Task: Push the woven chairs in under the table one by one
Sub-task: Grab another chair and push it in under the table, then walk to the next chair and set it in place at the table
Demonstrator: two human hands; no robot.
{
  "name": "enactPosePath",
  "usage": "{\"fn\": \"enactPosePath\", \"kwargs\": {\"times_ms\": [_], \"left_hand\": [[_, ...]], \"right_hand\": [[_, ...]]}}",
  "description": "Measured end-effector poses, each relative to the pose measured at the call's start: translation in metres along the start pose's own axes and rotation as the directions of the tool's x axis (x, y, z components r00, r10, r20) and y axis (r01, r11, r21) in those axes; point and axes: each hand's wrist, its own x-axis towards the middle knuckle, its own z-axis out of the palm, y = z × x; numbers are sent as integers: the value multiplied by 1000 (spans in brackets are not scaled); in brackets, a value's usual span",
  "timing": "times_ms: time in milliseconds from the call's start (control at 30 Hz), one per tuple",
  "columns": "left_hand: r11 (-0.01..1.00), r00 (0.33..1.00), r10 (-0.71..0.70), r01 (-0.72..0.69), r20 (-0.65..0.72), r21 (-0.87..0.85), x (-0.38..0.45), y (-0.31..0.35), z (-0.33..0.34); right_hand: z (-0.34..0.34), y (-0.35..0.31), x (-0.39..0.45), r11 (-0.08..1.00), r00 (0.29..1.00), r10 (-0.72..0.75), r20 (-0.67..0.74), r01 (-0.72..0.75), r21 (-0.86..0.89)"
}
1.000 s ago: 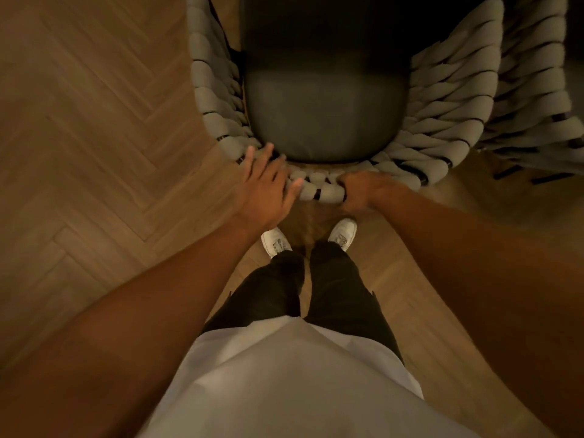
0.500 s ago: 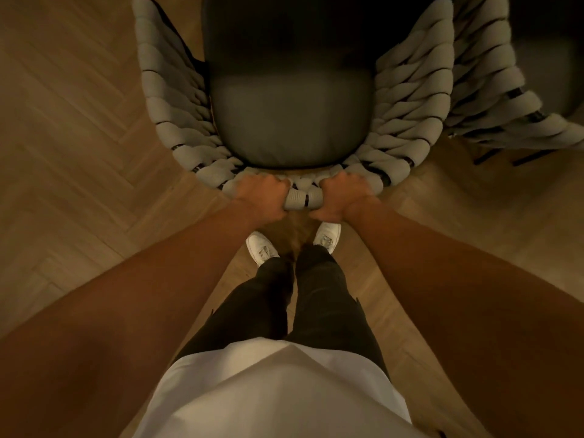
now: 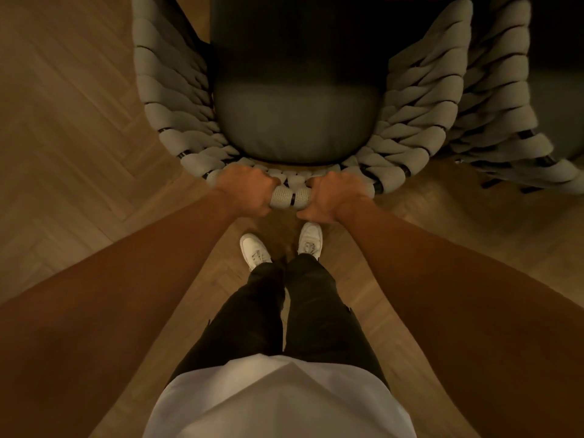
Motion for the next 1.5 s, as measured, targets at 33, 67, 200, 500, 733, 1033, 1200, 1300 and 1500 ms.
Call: {"fn": "enactPosePath", "kwargs": {"times_ms": [33, 67, 200, 500, 733, 1033, 1200, 1300, 1500], "left_hand": [[1000, 1000, -8, 8, 1, -4, 2, -1, -3], [1000, 1000, -15, 15, -3, -4, 3, -2, -5], [999, 999, -46, 46, -9, -6, 3, -1, -8], [993, 989, -114, 113, -95, -23, -3, 6, -5], [978, 975, -203, 198, -88, -62, -8, 15, -6], [985, 991, -117, 106, -72, -137, -30, 8, 1], [978, 977, -61, 18, -202, -210, -76, -15, 8], [965, 967, -107, 46, -229, -259, -115, -36, 20], [922, 960, -244, 185, -139, -341, -198, -92, 75]], "right_hand": [[-3, 0, 3, 1000, 1000, -6, -5, 6, -8], [-4, 1, 5, 1000, 1000, -12, -12, 12, -18], [-3, 3, 10, 999, 999, -36, -35, 35, -27], [0, 4, 9, 998, 997, -62, -55, 61, -11], [-2, 2, 6, 998, 998, -53, -45, 53, -19], [-14, -16, -5, 992, 991, 95, 97, -103, 70], [-21, -46, -20, 988, 991, 111, 68, -118, 103], [-28, -81, -27, 993, 998, 53, 25, -55, 100], [-37, -183, -27, 996, 994, -47, -94, 54, 71]]}}
